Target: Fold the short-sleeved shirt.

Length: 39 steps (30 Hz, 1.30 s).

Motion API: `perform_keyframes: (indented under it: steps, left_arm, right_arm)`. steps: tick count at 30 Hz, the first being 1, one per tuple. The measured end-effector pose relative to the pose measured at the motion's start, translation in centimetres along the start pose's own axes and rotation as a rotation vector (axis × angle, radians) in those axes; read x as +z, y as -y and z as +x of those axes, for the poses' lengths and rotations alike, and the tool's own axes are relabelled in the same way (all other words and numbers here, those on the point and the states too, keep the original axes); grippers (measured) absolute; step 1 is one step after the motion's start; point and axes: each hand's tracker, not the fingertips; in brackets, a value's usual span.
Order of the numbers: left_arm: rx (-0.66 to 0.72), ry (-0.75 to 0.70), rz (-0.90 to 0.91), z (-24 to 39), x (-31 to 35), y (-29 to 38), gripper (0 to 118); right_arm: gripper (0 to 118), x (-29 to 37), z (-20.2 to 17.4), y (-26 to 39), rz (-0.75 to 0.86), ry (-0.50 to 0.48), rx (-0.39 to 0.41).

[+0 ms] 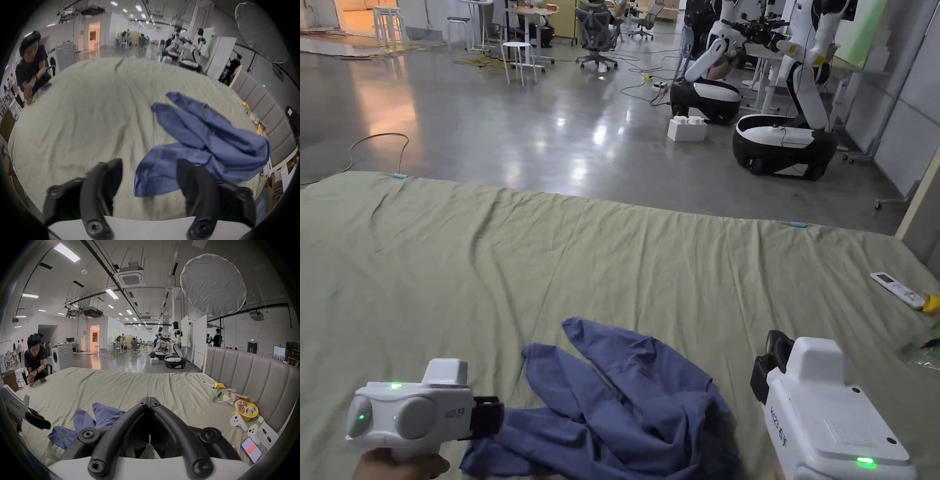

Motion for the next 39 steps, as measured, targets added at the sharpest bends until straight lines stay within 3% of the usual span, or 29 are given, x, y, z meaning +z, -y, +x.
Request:
perform_keyframes:
  steps: [1, 7, 9, 12, 15, 16, 20, 23, 26, 27, 29, 30, 32, 35, 39]
  left_arm:
    - [0.008, 0.001, -0.028, -0.1, -0.6, 0.2, 77]
    - [-0.002, -0.082, -0.206, 0.2, -4.9, 1.9, 75]
    - [-0.078, -0.093, -0.186, 0.7, -5.4, 2.5, 75]
    - [-0.123, -0.133, -0.153, 2.3, -4.9, 2.6, 58]
    - [-0.187, -0.135, -0.124, 3.1, -5.0, 2.8, 17]
    - [-0.207, -0.138, -0.116, 3.4, -5.0, 2.8, 9]
    - [-0.193, -0.101, -0.089, 3.4, -3.4, 3.2, 7]
    - [-0.095, -0.063, -0.031, 2.2, -2.0, 3.0, 6]
    - [-0.064, -0.021, 0.038, 1.5, -0.3, 2.8, 6]
    - [-0.046, 0.002, 0.047, 1.3, 0.3, 2.8, 6]
    - [-0.004, 0.022, 0.077, 1.0, 0.9, 2.5, 6]
    - [-0.005, 0.029, 0.09, 0.9, 1.2, 2.4, 6]
    - [-0.008, 0.034, 0.101, 0.8, 1.7, 2.1, 6]
    - [0.002, 0.051, 0.115, 0.9, 1.9, 1.8, 6]
    - [-0.028, 0.043, 0.122, 1.6, 2.2, 1.5, 6]
  right_arm:
    - [1, -0.1, 0.0, 0.2, -0.006, -0.002, 0.001]
    - [1, -0.5, 0.0, 1.2, -0.038, -0.003, 0.003]
    - [1, -0.7, 0.0, 1.5, -0.049, -0.002, 0.006]
    - [1, -1.3, 0.3, 2.2, -0.066, -0.001, 0.005]
    - [1, -2.0, 0.4, 2.7, -0.088, -0.003, -0.005]
    - [1, -2.3, 0.5, 2.9, -0.103, -0.005, -0.018]
    - [1, -3.5, 1.0, 2.9, -0.136, -0.023, -0.015]
    - [1, -5.4, 1.9, 2.8, -0.175, -0.05, 0.0]
    - [3, -8.8, 3.0, 2.6, -0.307, -0.075, -0.004]
    - [9, -10.2, 3.4, 2.8, -0.369, -0.089, -0.023]
    - [43, -13.1, 3.8, 3.0, -0.431, -0.109, 0.013]
    - [49, -14.3, 3.9, 3.4, -0.457, -0.116, 0.024]
    - [51, -16.6, 3.7, 4.0, -0.522, -0.133, 0.066]
    - [72, -20.0, 3.4, 6.0, -0.609, -0.17, 0.081]
    - [74, -23.4, 2.0, 8.5, -0.708, -0.216, 0.117]
